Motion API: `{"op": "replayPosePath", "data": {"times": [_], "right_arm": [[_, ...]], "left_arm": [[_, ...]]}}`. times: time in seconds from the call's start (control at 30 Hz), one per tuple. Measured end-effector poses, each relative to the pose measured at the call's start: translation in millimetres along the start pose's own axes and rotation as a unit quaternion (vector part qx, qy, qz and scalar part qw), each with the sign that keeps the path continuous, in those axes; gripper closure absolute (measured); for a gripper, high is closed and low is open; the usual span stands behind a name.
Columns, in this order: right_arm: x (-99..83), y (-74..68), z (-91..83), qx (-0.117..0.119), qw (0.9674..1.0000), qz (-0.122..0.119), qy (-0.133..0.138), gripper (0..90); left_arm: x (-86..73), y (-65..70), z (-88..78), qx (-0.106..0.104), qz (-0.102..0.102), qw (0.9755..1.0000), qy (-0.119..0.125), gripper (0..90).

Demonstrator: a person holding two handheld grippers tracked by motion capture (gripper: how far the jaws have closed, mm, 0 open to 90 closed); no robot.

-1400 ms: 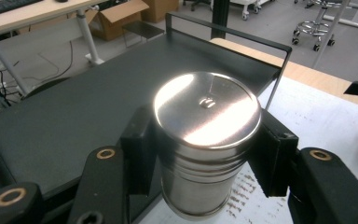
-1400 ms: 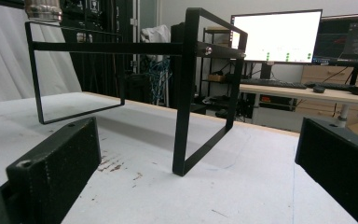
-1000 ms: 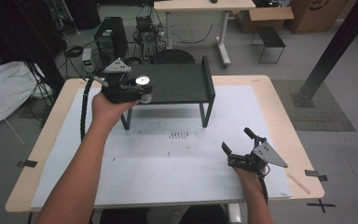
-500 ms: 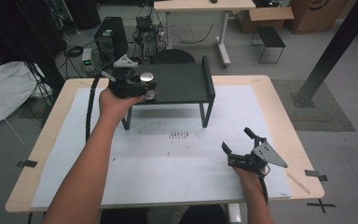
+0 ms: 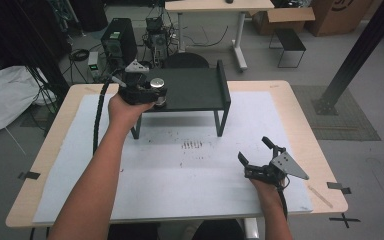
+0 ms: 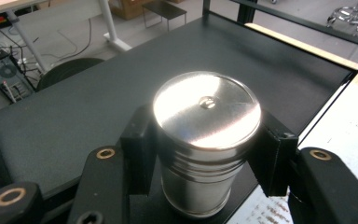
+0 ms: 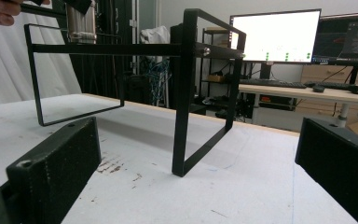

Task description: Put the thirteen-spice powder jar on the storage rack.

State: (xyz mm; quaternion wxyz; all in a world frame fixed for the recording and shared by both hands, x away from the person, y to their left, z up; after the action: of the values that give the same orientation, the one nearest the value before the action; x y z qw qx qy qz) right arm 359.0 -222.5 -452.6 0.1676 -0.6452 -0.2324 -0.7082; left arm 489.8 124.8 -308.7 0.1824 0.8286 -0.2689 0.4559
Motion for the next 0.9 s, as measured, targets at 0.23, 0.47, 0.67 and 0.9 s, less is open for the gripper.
{"op": "replayPosePath", "data": {"times": [0.23,0.47,0.67,0.9], "right_arm": [[-0.1,-0.1,0.2,0.000,1.0000,0.000,-0.001,0.0],[-0.1,0.0,0.3,0.000,1.0000,0.000,-0.001,0.0],[-0.1,-0.3,0.1,0.000,1.0000,0.000,-0.001,0.0],[0.0,-0.4,0.0,0.000,1.0000,-0.001,0.000,0.0]], "left_arm": [[-0.2,-2.6,0.0,0.003,-0.002,1.0000,0.002,49.2],[-2.0,-3.6,0.7,0.003,-0.003,1.0000,0.000,49.1],[-1.5,-3.1,-0.4,-0.003,-0.011,0.9999,0.008,47.6],[-0.3,-3.8,-2.4,-0.006,-0.022,0.9997,0.012,40.9]]}}
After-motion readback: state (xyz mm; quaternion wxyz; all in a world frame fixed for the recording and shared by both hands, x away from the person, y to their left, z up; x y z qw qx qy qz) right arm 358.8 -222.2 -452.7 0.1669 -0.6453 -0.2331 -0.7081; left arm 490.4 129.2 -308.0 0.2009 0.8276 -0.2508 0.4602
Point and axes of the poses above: each handheld gripper's, and its own axes: z roughly forward along the jaws, x roughly out of its top, y roughly to its right, the point moved 6 cm from there along z, roughly forward along the jaws, and after that the axes turned 5 degrees about -z, right-handed, at the moved point
